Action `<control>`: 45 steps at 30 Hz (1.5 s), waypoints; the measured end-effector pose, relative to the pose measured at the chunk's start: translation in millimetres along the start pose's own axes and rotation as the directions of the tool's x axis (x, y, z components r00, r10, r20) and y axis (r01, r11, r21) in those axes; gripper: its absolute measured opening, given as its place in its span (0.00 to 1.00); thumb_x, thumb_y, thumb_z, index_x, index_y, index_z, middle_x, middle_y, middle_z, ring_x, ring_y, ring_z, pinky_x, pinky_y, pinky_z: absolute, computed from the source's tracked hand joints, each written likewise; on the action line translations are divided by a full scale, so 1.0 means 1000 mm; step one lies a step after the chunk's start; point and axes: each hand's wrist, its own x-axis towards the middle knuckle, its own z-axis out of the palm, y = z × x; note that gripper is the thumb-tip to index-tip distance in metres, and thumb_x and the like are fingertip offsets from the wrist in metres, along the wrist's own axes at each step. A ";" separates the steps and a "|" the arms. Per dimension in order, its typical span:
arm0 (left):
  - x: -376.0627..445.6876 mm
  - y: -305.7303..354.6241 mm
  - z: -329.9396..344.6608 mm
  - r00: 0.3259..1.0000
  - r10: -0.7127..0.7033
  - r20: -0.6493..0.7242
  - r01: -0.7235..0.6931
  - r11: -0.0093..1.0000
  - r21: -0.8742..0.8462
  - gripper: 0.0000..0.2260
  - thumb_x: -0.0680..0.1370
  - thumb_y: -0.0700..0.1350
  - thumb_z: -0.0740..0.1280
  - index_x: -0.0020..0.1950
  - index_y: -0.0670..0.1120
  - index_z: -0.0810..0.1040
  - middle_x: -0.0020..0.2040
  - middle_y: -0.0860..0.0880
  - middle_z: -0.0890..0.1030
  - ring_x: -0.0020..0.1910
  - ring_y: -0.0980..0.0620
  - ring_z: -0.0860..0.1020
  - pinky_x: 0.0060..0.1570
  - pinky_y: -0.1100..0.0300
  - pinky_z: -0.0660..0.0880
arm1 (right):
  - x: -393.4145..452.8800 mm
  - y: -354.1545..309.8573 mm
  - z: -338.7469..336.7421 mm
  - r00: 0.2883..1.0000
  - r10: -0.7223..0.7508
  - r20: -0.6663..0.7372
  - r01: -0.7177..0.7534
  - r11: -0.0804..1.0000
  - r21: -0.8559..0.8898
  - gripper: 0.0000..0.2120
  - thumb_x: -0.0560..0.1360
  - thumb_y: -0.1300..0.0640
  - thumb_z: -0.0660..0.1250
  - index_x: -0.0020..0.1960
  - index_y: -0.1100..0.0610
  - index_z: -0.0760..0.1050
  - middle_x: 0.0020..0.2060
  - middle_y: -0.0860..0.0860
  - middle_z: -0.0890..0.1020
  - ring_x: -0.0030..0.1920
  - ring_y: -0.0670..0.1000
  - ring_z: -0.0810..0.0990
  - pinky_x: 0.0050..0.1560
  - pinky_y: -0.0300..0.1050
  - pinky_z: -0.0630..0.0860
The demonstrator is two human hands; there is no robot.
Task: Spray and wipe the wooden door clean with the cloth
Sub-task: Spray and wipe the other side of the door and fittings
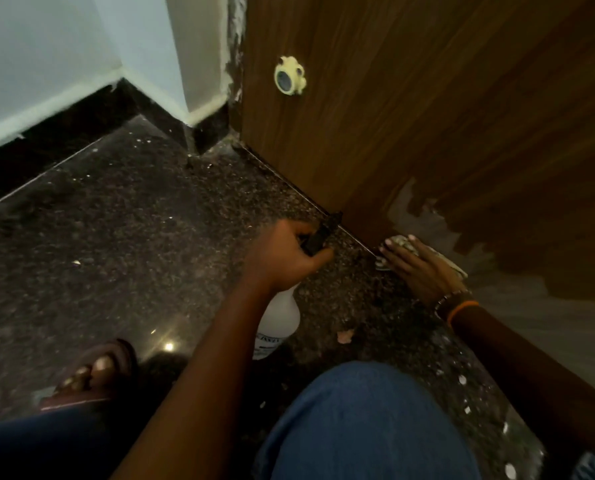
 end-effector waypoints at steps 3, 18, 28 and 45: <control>0.002 0.002 0.010 1.000 -0.001 0.005 0.001 0.999 -0.034 0.22 0.65 0.58 0.68 0.38 0.38 0.79 0.29 0.42 0.74 0.29 0.47 0.72 0.33 0.54 0.67 | 0.014 0.041 -0.028 0.953 0.277 -0.119 -0.265 0.958 0.110 0.29 0.75 0.57 0.59 0.76 0.51 0.60 0.76 0.49 0.57 0.76 0.54 0.57 0.70 0.64 0.28; 0.000 0.023 0.039 0.997 0.064 0.053 -0.064 0.998 -0.010 0.16 0.67 0.54 0.67 0.39 0.40 0.80 0.31 0.41 0.77 0.30 0.51 0.73 0.33 0.59 0.66 | 0.006 0.027 -0.007 0.848 0.478 -0.231 -0.450 0.878 0.164 0.26 0.77 0.59 0.50 0.75 0.55 0.63 0.75 0.51 0.60 0.74 0.54 0.58 0.73 0.61 0.38; -0.015 0.024 0.045 0.988 0.073 0.135 -0.094 0.984 0.155 0.21 0.65 0.57 0.64 0.42 0.40 0.81 0.30 0.45 0.78 0.30 0.50 0.76 0.31 0.54 0.70 | -0.050 -0.043 0.035 0.931 0.335 -0.141 -0.253 0.876 0.410 0.24 0.74 0.64 0.49 0.61 0.65 0.78 0.63 0.58 0.77 0.65 0.58 0.70 0.74 0.54 0.41; 0.000 0.105 0.091 0.878 0.308 0.367 -0.464 0.737 0.491 0.11 0.72 0.55 0.70 0.34 0.53 0.75 0.27 0.57 0.67 0.28 0.54 0.68 0.29 0.61 0.58 | -0.068 -0.094 -0.113 0.252 0.018 0.968 0.662 -0.733 -0.158 0.25 0.76 0.67 0.65 0.72 0.59 0.67 0.69 0.56 0.72 0.67 0.53 0.72 0.68 0.47 0.68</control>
